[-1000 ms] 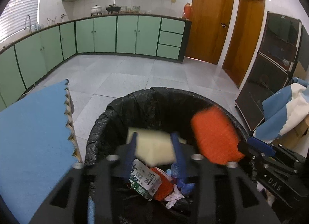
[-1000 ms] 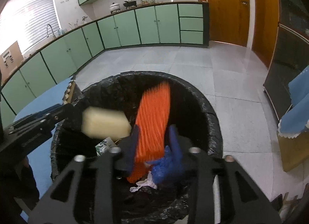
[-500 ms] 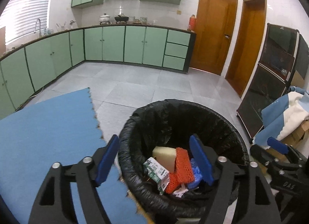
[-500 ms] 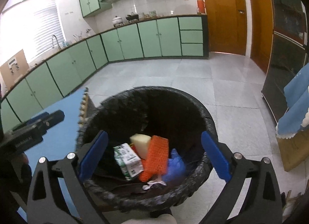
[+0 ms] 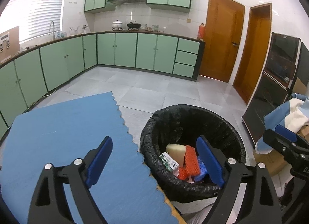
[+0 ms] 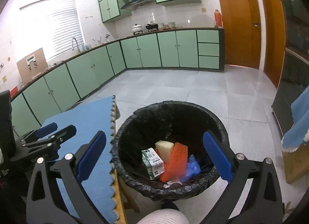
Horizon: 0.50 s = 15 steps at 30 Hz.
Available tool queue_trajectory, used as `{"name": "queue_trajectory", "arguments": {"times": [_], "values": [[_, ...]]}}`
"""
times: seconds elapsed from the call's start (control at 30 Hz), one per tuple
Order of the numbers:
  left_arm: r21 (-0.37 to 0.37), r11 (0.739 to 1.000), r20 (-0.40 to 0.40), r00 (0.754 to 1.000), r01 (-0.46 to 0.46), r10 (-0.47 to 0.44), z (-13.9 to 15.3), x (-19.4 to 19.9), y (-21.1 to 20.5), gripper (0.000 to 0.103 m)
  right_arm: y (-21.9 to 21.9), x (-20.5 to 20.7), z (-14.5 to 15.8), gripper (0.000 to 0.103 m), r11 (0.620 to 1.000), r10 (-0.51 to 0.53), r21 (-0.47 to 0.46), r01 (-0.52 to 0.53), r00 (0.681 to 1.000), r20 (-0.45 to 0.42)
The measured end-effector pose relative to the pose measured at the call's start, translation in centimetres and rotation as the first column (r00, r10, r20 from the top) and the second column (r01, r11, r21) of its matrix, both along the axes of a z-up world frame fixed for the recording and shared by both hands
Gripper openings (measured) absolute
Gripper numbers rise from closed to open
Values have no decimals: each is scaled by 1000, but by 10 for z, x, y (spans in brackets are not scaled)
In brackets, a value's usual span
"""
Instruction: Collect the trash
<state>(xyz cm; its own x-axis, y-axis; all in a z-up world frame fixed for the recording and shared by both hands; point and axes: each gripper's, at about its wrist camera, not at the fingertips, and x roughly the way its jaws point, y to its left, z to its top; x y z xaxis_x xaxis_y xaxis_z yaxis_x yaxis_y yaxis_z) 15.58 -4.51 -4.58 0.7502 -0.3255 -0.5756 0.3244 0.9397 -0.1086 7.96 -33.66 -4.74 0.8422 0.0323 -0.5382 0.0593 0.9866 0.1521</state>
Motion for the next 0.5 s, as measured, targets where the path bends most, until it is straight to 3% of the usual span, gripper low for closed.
{"name": "queue_trajectory", "arguments": {"times": [0.5], "values": [[-23, 999, 28, 999, -32, 33, 23, -33, 34, 91, 24, -27, 32, 98, 999, 44, -34, -43, 998, 43]]}}
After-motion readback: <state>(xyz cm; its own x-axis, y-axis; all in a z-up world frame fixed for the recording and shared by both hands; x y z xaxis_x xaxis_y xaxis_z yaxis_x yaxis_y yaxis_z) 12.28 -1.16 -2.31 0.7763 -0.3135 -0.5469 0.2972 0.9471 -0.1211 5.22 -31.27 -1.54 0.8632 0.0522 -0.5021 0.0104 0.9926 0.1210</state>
